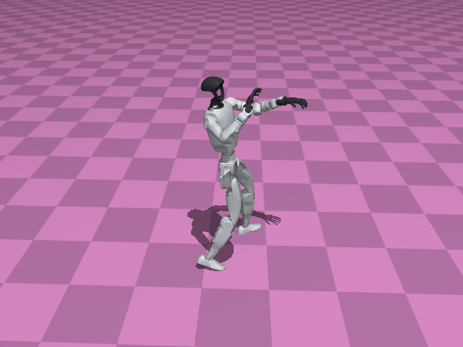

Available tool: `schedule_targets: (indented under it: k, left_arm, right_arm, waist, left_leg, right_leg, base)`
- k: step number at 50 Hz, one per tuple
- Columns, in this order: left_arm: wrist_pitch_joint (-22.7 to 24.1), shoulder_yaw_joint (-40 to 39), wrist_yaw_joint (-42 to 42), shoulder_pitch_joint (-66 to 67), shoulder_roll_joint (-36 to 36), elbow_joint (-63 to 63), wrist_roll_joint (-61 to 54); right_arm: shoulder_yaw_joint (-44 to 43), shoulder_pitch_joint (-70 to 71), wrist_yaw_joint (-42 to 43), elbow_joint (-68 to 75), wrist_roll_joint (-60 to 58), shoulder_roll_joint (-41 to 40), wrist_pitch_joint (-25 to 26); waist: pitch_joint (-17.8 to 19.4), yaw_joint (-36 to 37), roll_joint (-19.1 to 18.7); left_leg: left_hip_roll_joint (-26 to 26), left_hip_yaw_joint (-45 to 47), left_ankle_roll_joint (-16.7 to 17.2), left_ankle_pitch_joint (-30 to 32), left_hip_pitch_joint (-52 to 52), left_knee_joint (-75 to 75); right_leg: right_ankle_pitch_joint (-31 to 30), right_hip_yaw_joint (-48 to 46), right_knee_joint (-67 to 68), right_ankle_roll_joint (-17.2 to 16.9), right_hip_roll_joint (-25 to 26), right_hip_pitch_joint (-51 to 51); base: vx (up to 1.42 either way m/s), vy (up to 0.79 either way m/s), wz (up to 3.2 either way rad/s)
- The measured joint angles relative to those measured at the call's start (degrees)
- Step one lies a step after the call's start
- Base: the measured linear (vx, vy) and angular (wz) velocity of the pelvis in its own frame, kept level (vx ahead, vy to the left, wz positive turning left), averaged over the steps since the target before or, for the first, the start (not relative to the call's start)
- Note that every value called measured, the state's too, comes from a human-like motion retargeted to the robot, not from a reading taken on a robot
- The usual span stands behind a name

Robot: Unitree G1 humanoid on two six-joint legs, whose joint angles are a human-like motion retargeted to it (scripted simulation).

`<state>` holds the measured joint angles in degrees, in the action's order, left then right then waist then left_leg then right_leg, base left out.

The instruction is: Kungfu

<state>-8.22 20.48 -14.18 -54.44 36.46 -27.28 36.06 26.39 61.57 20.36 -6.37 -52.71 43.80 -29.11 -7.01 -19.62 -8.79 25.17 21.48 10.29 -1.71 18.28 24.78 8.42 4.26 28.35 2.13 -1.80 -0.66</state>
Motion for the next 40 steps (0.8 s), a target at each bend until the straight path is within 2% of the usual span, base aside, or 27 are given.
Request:
schedule_targets:
  k: [2,3,5,7,8,10,13,15,17,18,21,23,28,32,36,40]
  left_arm:
    - [-0.3,0.4,-6.6,8.3,6.7,2.9,2.9]
    - [0.2,0.1,-11.3,13.4,9.8,3.7,5.1]
    - [2.5,-1.2,-21.7,24.7,13.7,3.1,10.7]
    - [7.4,-0.5,-30.4,34.2,11.8,-1.9,16.0]
    - [10.0,1.0,-33.3,37.5,9.8,-5.4,17.7]
    - [14.9,6.0,-39.3,41.8,4.6,-13.8,21.0]
    - [21.6,11.0,-47.1,48.7,-4.2,-25.1,26.8]
    - [23.1,11.1,-49.3,53.7,-9.4,-30.0,29.3]
    - [24.5,11.2,-52.5,57.0,-13.3,-34.5,27.7]
    - [26.1,10.2,-54.0,57.1,-15.0,-35.6,24.4]
    - [27.1,7.9,-55.6,55.7,-15.8,-35.2,16.1]
    - [25.7,8.3,-55.4,54.7,-13.8,-34.3,13.6]
    - [23.2,8.7,-53.1,50.6,-11.2,-31.2,13.8]
    - [20.9,7.9,-47.5,49.6,-10.2,-29.4,10.0]
    - [18.7,7.1,-40.2,49.1,-8.2,-27.3,0.9]
    - [17.0,4.2,-29.4,49.0,-9.0,-30.1,-4.7]
  right_arm:
    - [3.9,-1.9,0.3,4.4,-1.3,-5.7,1.7]
    - [6.4,-2.6,1.7,7.4,-2.4,-9.5,1.9]
    - [12.2,-4.8,6.4,16.1,-3.3,-18.6,-0.6]
    - [17.7,-10.1,9.6,28.8,-2.3,-29.0,-6.2]
    - [20.0,-13.2,10.1,35.9,-1.6,-33.6,-9.7]
    - [24.8,-18.5,9.6,50.1,1.8,-41.4,-16.0]
    - [30.1,-28.1,7.2,63.6,5.3,-49.4,-24.8]
    - [31.1,-32.1,6.4,66.7,-0.3,-52.1,-29.1]
    - [34.3,-28.6,4.2,62.8,-2.1,-50.5,-32.5]
    - [35.4,-28.2,1.6,62.5,-2.2,-49.7,-32.7]
    - [35.0,-30.8,-2.8,66.2,-0.7,-51.6,-32.6]
    - [34.3,-30.1,-3.3,67.1,2.4,-51.7,-33.0]
    - [30.9,-27.9,-2.9,66.7,5.7,-49.8,-31.4]
    - [29.8,-25.5,-3.8,64.4,6.8,-47.2,-31.3]
    - [27.7,-25.2,-11.0,62.6,10.3,-44.7,-29.9]
    - [22.3,-25.9,-19.7,60.6,25.1,-43.6,-26.2]
  waist:
    - [2.1,0.9,-2.6]
    - [3.5,2.3,-3.5]
    - [6.7,6.9,-4.4]
    - [11.1,10.2,-6.4]
    - [13.7,11.5,-7.5]
    - [19.7,14.5,-8.9]
    - [26.2,18.8,-9.9]
    - [28.4,20.9,-9.5]
    - [28.9,13.2,-8.7]
    - [30.2,8.5,-9.0]
    - [34.0,5.7,-11.5]
    - [34.8,4.9,-11.9]
    - [33.8,3.8,-10.7]
    - [32.5,3.1,-9.2]
    - [30.7,0.7,-7.8]
    - [29.0,-4.5,-5.7]
  left_leg:
    - [-1.2,3.0,1.9,-0.3,-3.7,0.9]
    - [-2.0,5.4,2.9,0.9,-6.6,0.2]
    - [-5.9,9.7,4.7,5.3,-13.8,-3.2]
    - [-12.8,2.9,4.7,8.8,-17.9,-5.7]
    - [-17.2,-3.2,4.7,9.7,-19.2,-6.5]
    - [-25.9,-13.4,4.7,9.4,-21.5,-6.3]
    - [-34.7,-20.0,4.7,0.3,-25.0,-3.4]
    - [-36.0,-14.6,4.7,-6.7,-24.1,-2.3]
    - [-34.4,-16.6,4.7,-12.7,-23.9,-2.5]
    - [-33.6,-18.5,4.7,-15.5,-23.1,-2.5]
    - [-31.8,-19.9,4.7,-22.3,-21.6,-1.4]
    - [-31.6,-21.9,4.7,-23.9,-20.7,1.0]
    - [-31.0,-22.3,4.7,-22.3,-20.4,0.2]
    - [-29.5,-22.6,4.7,-18.7,-21.3,-2.0]
    - [-27.7,-24.0,4.7,-14.8,-22.1,-4.7]
    - [-27.9,-25.1,4.7,-12.6,-21.8,-6.3]
  right_leg:
    - [-2.7,-9.2,0.8,-3.9,-6.8,6.4]
    - [-4.1,-12.7,1.7,-4.6,-10.0,10.4]
    - [-5.7,-15.4,3.5,-7.2,-14.5,19.3]
    - [-9.0,-12.3,4.3,-10.3,-13.0,27.0]
    - [-11.2,-9.0,4.9,-10.5,-11.5,30.6]
    - [-11.1,-2.5,6.4,-11.7,-8.6,36.4]
    - [-8.2,5.9,3.7,-8.4,-0.1,39.9]
    - [-10.3,10.6,5.5,-10.8,7.7,44.1]
    - [-14.3,4.6,4.8,-11.8,2.9,48.0]
    - [-13.9,2.3,5.6,-10.8,1.4,49.3]
    - [-11.3,3.7,8.9,-8.4,7.8,52.4]
    - [-10.1,3.6,9.9,-8.0,8.3,52.9]
    - [-5.6,1.5,11.1,-8.0,3.7,52.0]
    - [-6.5,-0.8,10.0,-6.3,0.2,49.3]
    - [-7.1,-4.4,7.3,-5.0,-4.6,44.9]
    - [-7.4,-10.5,4.1,-6.8,-13.3,38.4]
  base:
    - [-0.37,0.6,-5.48]
    - [-0.43,0.69,-6.48]
    - [-0.51,0.76,-7.17]
    - [-0.72,0.86,-6.43]
    - [-0.66,1.08,-5.91]
    - [-0.51,1.17,-5.83]
    - [0.14,0.83,-5.17]
    - [0.19,0.25,-3.23]
    - [-0.17,-0.21,0.41]
    - [-0.34,-0.24,0.84]
    - [-0.22,-0.24,-0.43]
    - [-0.05,-0.19,0.19]
    - [-0.11,-0.23,0.85]
    - [0.01,-0.25,0.95]
    - [0.01,-0.2,1.34]
    - [-0.02,0.15,2.21]
